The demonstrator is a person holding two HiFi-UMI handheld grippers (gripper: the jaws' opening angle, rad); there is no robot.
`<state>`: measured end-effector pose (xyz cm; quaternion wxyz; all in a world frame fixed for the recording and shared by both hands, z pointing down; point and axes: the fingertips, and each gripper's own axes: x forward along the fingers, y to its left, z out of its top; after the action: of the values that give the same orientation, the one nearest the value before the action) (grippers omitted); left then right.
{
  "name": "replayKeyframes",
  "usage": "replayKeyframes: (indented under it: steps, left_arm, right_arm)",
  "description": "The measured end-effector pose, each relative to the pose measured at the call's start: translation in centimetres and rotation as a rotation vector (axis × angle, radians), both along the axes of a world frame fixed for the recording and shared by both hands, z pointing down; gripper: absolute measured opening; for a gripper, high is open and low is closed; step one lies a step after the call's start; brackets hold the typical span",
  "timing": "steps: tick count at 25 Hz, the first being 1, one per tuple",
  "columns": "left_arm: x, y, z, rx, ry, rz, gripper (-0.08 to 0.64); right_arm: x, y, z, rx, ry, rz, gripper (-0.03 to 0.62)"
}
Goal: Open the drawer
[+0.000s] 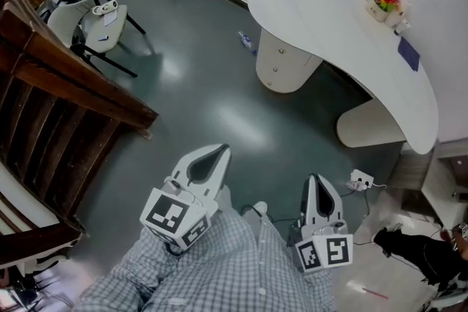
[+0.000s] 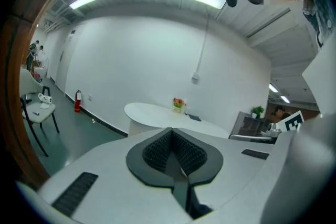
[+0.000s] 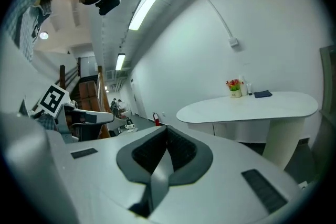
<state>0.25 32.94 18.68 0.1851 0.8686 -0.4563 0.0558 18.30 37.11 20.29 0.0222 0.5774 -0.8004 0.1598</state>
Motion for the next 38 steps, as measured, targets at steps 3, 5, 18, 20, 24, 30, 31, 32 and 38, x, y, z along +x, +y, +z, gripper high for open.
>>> replayKeyframes:
  steps: [3,5,18,20,24,30,31,32,38]
  left_arm:
    - [-2.7,-1.9,-0.1,0.024,-0.047,0.05,0.002]
    - [-3.8,-2.8,-0.2,0.05,-0.08,0.103,0.002]
    - [-6.5,-7.5,0.0,0.111,-0.102,0.262,0.002]
    - [-6.6,-8.1,0.3,0.101,-0.105,0.258,0.002]
    - [-6.4,-9.3,1.1,0.087,-0.119,0.25,0.002]
    - [-5.5,-12.0,-0.2,0.123,-0.102,0.273,0.002]
    - [-5.2,-12.6,-0.4,0.128,-0.101,0.278,0.002]
    - [-5.0,-13.2,-0.5,0.13,-0.108,0.278,0.002]
    - [-3.3,-18.1,-0.9,0.125,-0.123,0.227,0.002]
  right_arm:
    - [-3.4,-1.9,0.0,0.002,-0.009,0.007,0.008]
    - [-5.9,-2.7,-0.4,0.013,-0.002,-0.018,0.008]
    - [-10.6,-6.0,0.5,-0.011,0.147,0.044,0.008]
    - [-10.4,-6.5,0.9,-0.024,0.141,0.048,0.008]
    - [-10.6,-8.2,1.7,-0.035,0.119,0.029,0.008]
    - [-11.6,-12.9,1.9,-0.023,0.094,-0.035,0.008]
    - [-11.7,-13.7,1.8,-0.019,0.089,-0.046,0.008]
    - [-11.6,-14.6,1.7,-0.014,0.088,-0.057,0.008]
    - [-10.5,-19.6,1.3,0.01,0.134,-0.127,0.008]
